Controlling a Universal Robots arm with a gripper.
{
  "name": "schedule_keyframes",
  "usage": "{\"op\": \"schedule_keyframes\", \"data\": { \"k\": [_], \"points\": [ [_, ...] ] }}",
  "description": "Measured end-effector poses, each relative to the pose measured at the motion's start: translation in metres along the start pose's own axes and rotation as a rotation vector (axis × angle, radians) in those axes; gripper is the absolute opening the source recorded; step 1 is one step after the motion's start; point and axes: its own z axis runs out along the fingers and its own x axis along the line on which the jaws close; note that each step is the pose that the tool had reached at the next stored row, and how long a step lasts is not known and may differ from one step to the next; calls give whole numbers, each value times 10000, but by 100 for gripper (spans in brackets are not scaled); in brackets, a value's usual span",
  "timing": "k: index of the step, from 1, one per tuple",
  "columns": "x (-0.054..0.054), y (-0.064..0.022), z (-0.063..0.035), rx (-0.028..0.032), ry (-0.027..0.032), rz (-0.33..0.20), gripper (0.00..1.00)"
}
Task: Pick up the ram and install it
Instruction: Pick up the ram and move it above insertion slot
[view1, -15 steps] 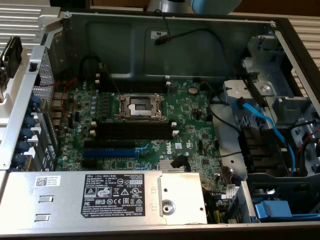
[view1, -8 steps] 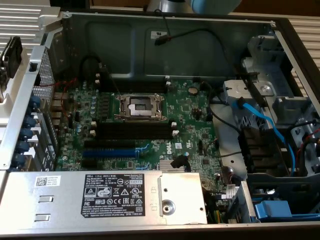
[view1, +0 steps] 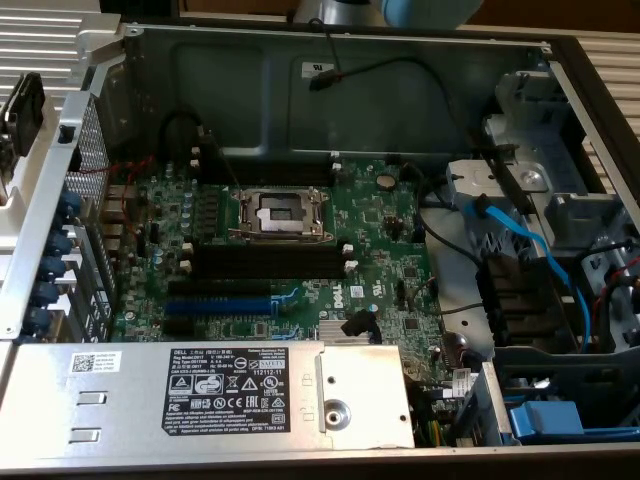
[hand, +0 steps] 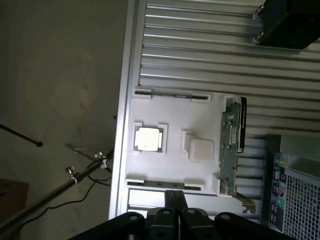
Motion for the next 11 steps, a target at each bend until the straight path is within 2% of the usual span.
{"op": "schedule_keyframes", "data": {
  "k": [11],
  "points": [
    [0, 0, 0, -14, 46, -1998, 10]
  ]
}}
